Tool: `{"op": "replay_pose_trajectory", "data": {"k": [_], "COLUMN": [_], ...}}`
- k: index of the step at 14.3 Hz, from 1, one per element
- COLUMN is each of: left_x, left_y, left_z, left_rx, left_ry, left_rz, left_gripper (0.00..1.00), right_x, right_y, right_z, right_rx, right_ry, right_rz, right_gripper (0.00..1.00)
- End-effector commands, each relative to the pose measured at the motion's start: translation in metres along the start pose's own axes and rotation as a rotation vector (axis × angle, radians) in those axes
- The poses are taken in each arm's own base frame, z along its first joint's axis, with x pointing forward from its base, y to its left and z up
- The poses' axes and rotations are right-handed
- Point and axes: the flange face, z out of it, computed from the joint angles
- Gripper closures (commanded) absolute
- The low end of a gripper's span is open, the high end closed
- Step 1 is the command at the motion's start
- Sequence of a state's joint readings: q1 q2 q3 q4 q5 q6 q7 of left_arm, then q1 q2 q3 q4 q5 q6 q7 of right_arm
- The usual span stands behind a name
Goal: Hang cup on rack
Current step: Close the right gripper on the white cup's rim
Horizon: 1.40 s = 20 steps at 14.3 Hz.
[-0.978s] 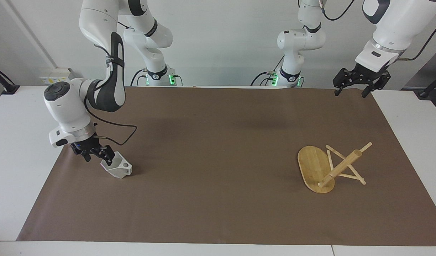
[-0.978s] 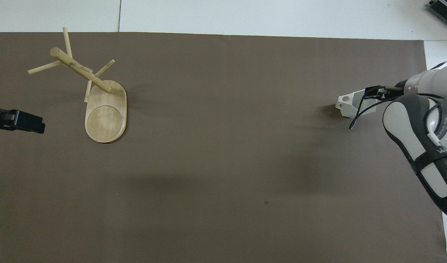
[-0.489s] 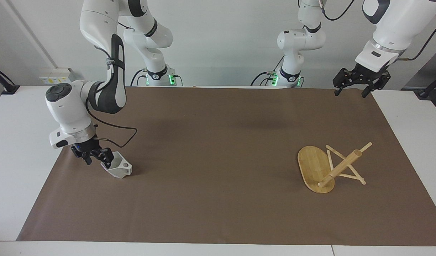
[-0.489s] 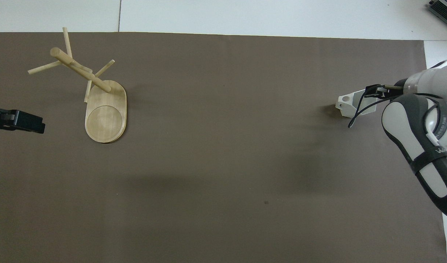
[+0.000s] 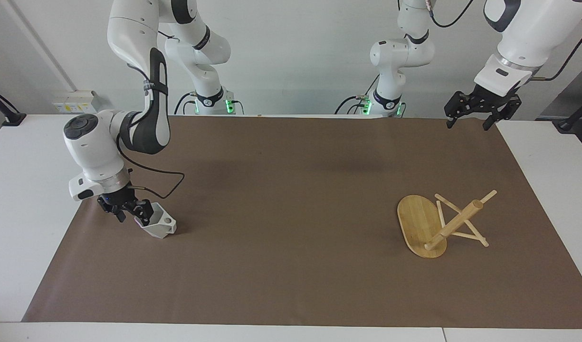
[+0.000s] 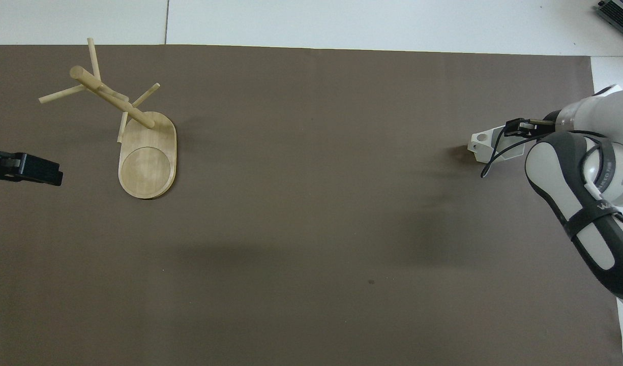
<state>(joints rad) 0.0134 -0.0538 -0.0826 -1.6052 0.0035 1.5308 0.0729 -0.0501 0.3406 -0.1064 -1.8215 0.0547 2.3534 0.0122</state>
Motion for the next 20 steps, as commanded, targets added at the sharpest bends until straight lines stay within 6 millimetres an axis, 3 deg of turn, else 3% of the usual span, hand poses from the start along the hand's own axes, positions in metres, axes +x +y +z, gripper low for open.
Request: {"op": "replay_pose_trajectory", "data": {"k": [1, 11, 17, 20], "left_x": [-0.006, -0.006, -0.006, -0.006], "left_y": [-0.001, -0.001, -0.001, -0.001], "left_z": [-0.002, -0.001, -0.001, -0.001], "left_rx": [0.022, 0.022, 0.022, 0.022], "left_ry": [-0.007, -0.009, -0.009, -0.009], "left_rz": [0.004, 0.004, 0.004, 0.004], "left_gripper": [0.0, 0.0, 0.0, 0.0], "right_x": [-0.001, -0.002, -0.002, -0.002], "right_y": [-0.003, -0.009, -0.013, -0.013], "right_z": [0.002, 0.002, 0.002, 0.002], "right_rx": [0.008, 0.013, 0.016, 0.016], "right_ry": [0.005, -0.005, -0.004, -0.004], "right_rz": [0.009, 0.002, -0.003, -0.003], "right_gripper": [0.31, 0.7, 0.81, 0.82]}}
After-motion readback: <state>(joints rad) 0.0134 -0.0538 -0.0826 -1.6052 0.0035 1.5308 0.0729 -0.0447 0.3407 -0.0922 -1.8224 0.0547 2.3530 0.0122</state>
